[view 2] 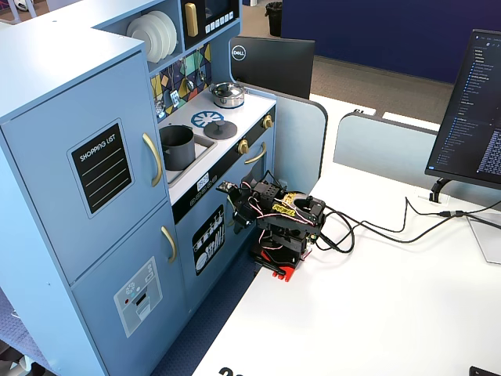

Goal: Take off the lid from the gray recipient and place it on the counter

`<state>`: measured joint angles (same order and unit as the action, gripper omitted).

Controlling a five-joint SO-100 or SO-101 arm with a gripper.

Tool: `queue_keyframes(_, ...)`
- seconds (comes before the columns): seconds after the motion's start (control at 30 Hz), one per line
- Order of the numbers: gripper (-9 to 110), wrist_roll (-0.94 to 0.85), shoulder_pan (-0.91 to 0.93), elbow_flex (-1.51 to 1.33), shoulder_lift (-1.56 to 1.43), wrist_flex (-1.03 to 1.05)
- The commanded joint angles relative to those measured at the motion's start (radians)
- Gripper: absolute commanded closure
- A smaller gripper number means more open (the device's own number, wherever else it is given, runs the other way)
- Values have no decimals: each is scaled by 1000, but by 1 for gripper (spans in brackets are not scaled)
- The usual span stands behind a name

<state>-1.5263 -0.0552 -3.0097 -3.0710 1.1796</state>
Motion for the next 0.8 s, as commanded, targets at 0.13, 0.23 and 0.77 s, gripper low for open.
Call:
queue_keyframes(0.13, 102, 104, -35, 8, -67, 290)
queue_keyframes(0.23, 101, 173, -28, 8, -106, 327)
queue_keyframes(0.77, 99, 15, -14, 8, -106, 350)
